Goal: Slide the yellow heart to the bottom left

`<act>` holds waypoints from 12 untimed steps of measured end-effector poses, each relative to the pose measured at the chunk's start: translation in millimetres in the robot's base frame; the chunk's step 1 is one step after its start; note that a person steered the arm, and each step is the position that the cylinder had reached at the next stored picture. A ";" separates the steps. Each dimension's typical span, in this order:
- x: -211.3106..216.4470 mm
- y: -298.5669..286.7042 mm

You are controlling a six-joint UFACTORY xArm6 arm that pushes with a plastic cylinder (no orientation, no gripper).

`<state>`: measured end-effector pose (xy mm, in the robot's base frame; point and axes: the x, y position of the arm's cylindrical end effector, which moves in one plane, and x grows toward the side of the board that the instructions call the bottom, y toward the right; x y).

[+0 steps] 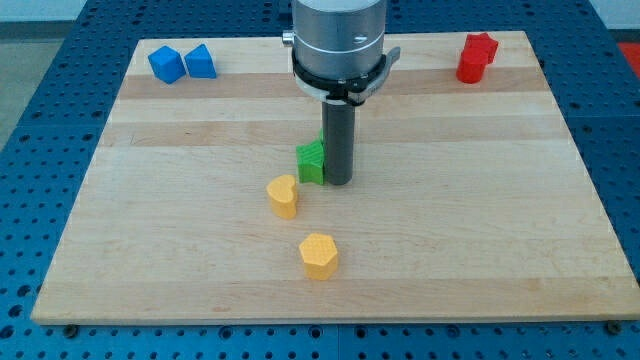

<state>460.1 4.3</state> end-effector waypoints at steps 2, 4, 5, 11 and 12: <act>14.3 0.0; 33.6 -15.3; 33.6 -39.6; 32.6 -192.7; 47.9 -207.0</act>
<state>508.0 -202.7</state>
